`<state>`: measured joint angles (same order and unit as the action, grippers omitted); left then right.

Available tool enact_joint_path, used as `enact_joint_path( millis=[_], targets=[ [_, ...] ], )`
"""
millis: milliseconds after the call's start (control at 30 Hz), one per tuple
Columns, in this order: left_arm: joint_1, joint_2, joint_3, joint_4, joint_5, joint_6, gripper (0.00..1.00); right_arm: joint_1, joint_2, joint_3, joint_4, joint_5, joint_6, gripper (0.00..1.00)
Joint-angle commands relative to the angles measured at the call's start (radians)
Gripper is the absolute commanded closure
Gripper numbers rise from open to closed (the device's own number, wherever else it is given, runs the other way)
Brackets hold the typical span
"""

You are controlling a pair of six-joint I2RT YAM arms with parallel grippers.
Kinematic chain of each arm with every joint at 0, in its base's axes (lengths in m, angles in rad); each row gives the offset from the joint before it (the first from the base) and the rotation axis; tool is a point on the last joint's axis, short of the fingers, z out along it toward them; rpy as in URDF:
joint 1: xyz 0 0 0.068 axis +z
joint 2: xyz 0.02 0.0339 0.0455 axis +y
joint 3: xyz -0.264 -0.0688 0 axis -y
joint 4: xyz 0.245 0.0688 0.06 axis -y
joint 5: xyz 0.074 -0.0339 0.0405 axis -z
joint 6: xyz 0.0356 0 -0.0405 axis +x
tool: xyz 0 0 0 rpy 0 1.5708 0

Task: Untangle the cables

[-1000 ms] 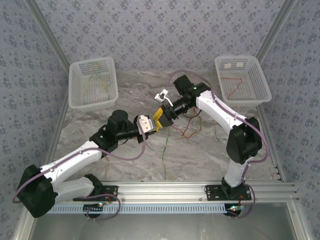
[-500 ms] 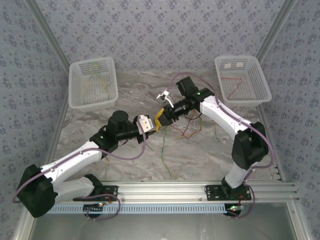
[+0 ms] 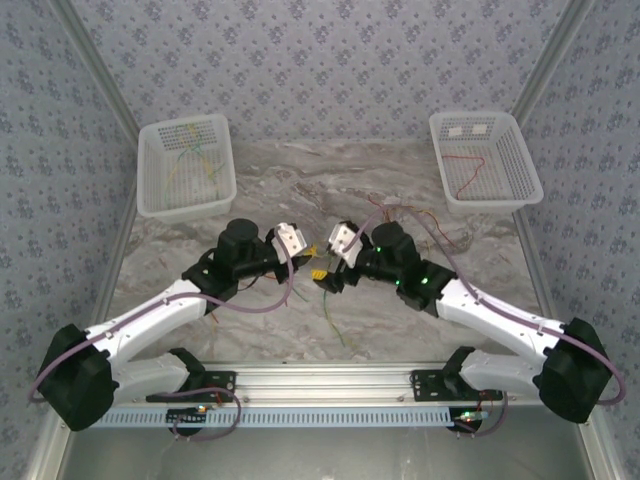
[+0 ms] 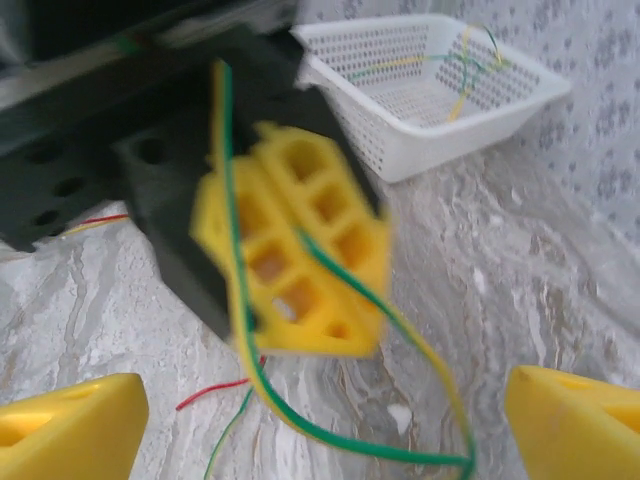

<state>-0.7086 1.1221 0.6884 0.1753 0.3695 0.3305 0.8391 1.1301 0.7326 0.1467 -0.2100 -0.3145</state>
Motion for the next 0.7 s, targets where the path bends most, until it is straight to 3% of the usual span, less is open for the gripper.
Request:
enact_joint_path(
  millis=[0, 167, 300, 400, 533, 667],
  targets=[
    [0.005, -0.001, 0.039, 0.011, 0.016, -0.016, 1.0, 0.026, -0.001, -0.015, 0.168, 0.12, -0.058, 0.11],
    [0.005, 0.0, 0.035, 0.013, 0.036, -0.019, 1.0, 0.029, 0.036, 0.017, 0.172, 0.099, -0.077, 0.47],
    [0.006, -0.016, 0.029, 0.017, 0.042, -0.02, 1.0, 0.022, 0.064, 0.05, 0.136, 0.082, -0.095, 0.68],
    [0.005, -0.027, 0.024, 0.021, 0.048, -0.021, 1.0, 0.011, 0.077, 0.071, 0.102, 0.047, -0.086, 1.0],
    [0.006, -0.04, 0.018, 0.023, 0.028, -0.024, 1.0, -0.025, 0.06, 0.059, 0.117, 0.019, -0.043, 1.0],
    [0.016, -0.047, 0.007, 0.042, -0.011, -0.045, 1.0, -0.108, 0.025, 0.029, 0.167, 0.0, 0.098, 1.0]
  ],
)
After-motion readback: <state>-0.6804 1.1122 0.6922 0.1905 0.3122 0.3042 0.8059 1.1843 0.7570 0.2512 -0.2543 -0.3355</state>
